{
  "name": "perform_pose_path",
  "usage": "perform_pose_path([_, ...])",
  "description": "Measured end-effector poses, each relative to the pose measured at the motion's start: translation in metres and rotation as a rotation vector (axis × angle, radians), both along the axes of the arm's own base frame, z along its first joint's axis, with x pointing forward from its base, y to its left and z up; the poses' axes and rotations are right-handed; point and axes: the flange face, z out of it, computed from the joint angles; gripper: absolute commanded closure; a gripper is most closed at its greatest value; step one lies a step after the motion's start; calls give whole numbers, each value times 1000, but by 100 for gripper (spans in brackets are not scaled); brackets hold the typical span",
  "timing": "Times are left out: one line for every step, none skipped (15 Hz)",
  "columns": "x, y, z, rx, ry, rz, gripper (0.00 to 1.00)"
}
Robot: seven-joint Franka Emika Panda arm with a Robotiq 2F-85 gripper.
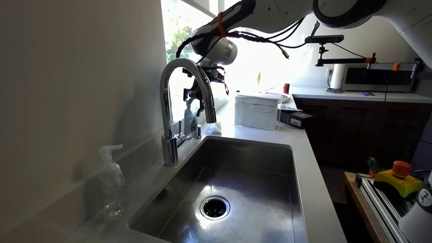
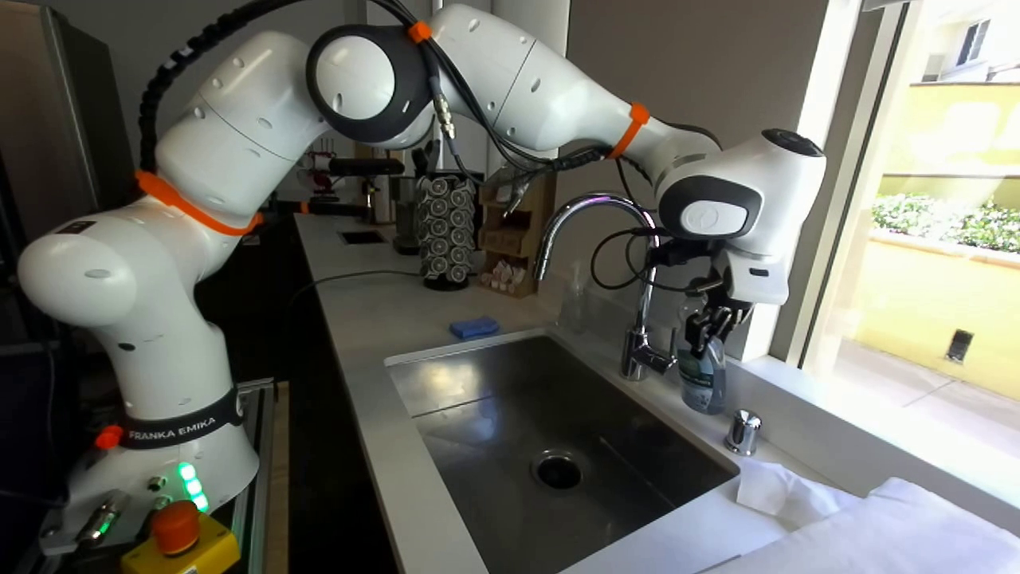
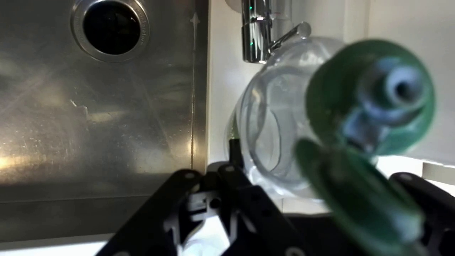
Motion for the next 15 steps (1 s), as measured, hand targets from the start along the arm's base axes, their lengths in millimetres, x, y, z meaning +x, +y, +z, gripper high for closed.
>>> perform_pose_path([0,-1,-2,9,2,-9,73])
perform_pose_path([1,-1,-4,16,4,-18,73])
perform_pose_path([2,-1,-6,23,5,-26,73])
perform_pose_path([3,-1,-9,30,7,-36,73])
perform_pose_path([4,-1,-11,37,8,-43,73])
perform_pose_path([5,-1,-13,45,9,-51,73])
perform_pose_path([6,0,-15,52,11,-58,73])
perform_pose_path([7,0,-16,58,13,-64,73])
perform_pose_path([8,0,-18,66,17,-71,73])
perform_pose_path([9,0,-19,72,21,-78,73])
perform_pose_path([10,0,-21,78,26,-88,73])
perform_pose_path([11,0,-22,84,32,-98,73])
perform_pose_path([12,0,-23,90,39,-109,73])
perform_pose_path([12,-1,-23,94,44,-119,73])
perform_pose_path([13,-1,-23,97,47,-129,73])
